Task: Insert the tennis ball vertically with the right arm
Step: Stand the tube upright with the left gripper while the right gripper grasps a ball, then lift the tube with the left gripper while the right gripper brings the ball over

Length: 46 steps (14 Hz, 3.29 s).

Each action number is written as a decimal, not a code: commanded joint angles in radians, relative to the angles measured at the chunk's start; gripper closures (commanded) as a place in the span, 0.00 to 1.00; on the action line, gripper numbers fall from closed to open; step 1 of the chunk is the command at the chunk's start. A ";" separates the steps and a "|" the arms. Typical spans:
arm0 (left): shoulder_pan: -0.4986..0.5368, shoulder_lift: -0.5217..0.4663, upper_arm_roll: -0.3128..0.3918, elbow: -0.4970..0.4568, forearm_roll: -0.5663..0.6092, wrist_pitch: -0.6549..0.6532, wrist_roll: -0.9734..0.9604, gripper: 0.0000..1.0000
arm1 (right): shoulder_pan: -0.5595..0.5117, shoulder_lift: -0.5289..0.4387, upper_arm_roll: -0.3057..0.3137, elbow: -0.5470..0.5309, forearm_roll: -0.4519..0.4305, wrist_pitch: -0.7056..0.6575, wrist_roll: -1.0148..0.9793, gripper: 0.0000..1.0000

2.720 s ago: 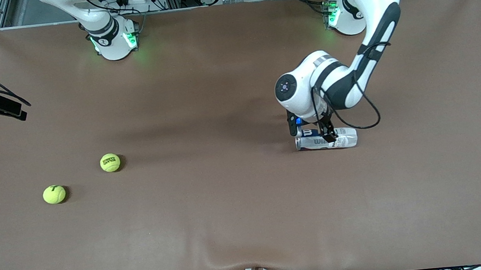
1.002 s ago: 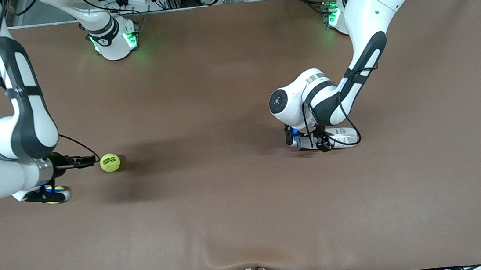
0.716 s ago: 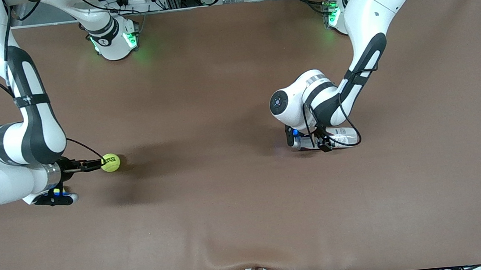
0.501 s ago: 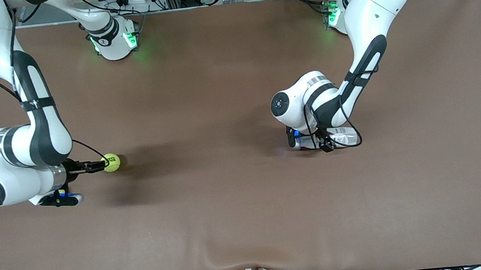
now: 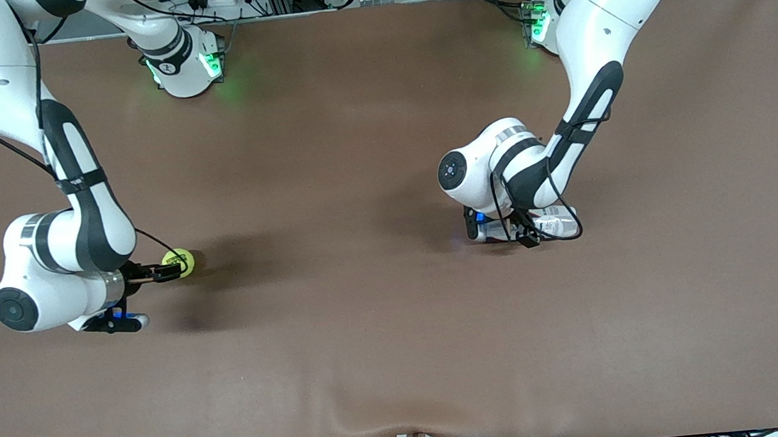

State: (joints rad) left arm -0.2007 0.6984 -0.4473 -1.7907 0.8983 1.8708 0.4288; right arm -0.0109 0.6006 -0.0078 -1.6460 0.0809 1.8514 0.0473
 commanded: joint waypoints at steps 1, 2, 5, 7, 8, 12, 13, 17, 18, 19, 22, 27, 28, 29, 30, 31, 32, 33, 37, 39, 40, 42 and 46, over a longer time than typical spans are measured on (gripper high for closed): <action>0.006 0.023 -0.001 0.024 0.025 0.004 -0.019 0.00 | 0.002 -0.015 0.000 -0.073 -0.010 0.086 -0.014 0.00; 0.006 0.023 -0.001 0.025 0.025 0.004 -0.019 0.00 | 0.003 -0.016 0.000 -0.102 -0.015 0.116 -0.015 0.00; 0.007 0.038 -0.001 0.037 0.025 0.017 -0.019 0.00 | 0.005 -0.018 0.000 -0.133 -0.015 0.137 -0.015 0.00; 0.010 0.041 0.001 0.039 0.025 0.028 -0.019 0.00 | 0.003 -0.013 0.000 -0.138 -0.015 0.137 -0.015 0.00; 0.012 0.041 0.001 0.039 0.025 0.028 -0.018 0.00 | 0.006 -0.012 0.000 -0.143 -0.015 0.141 -0.015 0.00; 0.012 0.044 0.001 0.039 0.027 0.041 -0.012 0.03 | 0.009 0.002 0.000 -0.143 -0.015 0.175 -0.015 0.00; 0.012 0.042 0.002 0.037 0.027 0.048 -0.012 0.10 | 0.008 0.007 0.000 -0.143 -0.015 0.178 -0.015 0.00; 0.010 0.041 0.009 0.037 0.027 0.051 -0.013 0.24 | 0.009 0.014 0.002 -0.143 -0.015 0.173 -0.015 0.00; 0.010 0.038 0.009 0.039 0.025 0.051 -0.013 0.24 | 0.009 0.015 0.002 -0.143 -0.015 0.173 -0.015 0.00; 0.009 0.033 0.009 0.039 0.025 0.051 -0.012 0.24 | 0.009 0.015 0.002 -0.143 -0.015 0.173 -0.015 0.03; 0.003 0.018 -0.008 0.074 0.007 0.051 -0.007 0.24 | 0.009 0.015 0.002 -0.141 -0.013 0.175 -0.015 0.38; -0.016 0.024 -0.129 0.259 -0.172 0.057 -0.027 0.23 | 0.006 0.013 0.002 -0.133 -0.013 0.175 -0.015 0.58; -0.016 0.024 -0.151 0.290 -0.202 0.083 -0.042 0.23 | 0.003 0.008 0.002 -0.130 -0.012 0.173 -0.015 0.58; -0.016 0.023 -0.165 0.301 -0.228 0.132 -0.067 0.23 | 0.005 0.001 0.002 -0.123 -0.012 0.167 -0.015 0.58; -0.013 0.019 -0.168 0.301 -0.248 0.198 -0.097 0.23 | 0.002 -0.007 0.002 -0.112 -0.013 0.160 -0.017 0.58; -0.005 0.019 -0.168 0.301 -0.263 0.271 -0.123 0.23 | -0.001 -0.016 0.002 -0.101 -0.013 0.151 -0.017 0.58; -0.005 0.022 -0.168 0.301 -0.277 0.354 -0.142 0.23 | -0.003 -0.024 0.000 -0.095 -0.013 0.146 -0.017 0.58; -0.005 0.033 -0.166 0.300 -0.292 0.435 -0.168 0.24 | -0.004 -0.036 0.000 -0.094 -0.013 0.144 -0.017 0.58; -0.014 0.058 -0.163 0.297 -0.358 0.700 -0.324 0.24 | -0.003 -0.077 0.000 -0.091 -0.013 0.138 -0.015 0.58; -0.016 0.068 -0.163 0.292 -0.372 0.809 -0.367 0.24 | -0.003 -0.102 0.002 -0.083 -0.012 0.108 -0.007 0.58; -0.016 0.088 -0.163 0.292 -0.372 0.864 -0.374 0.24 | 0.002 -0.116 0.000 -0.075 -0.012 0.092 -0.001 0.58; -0.023 0.146 -0.162 0.290 -0.372 1.020 -0.374 0.24 | 0.003 -0.134 0.002 -0.064 -0.003 0.074 0.002 0.58; -0.091 0.285 -0.122 0.292 -0.369 1.370 -0.369 0.23 | 0.006 -0.168 0.005 -0.064 0.011 0.074 0.029 0.58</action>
State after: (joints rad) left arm -0.2432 0.9155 -0.5992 -1.5236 0.5441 3.1152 0.0599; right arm -0.0059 0.4642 -0.0075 -1.7030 0.0790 1.9384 0.0487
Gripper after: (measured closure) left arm 0.233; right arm 0.326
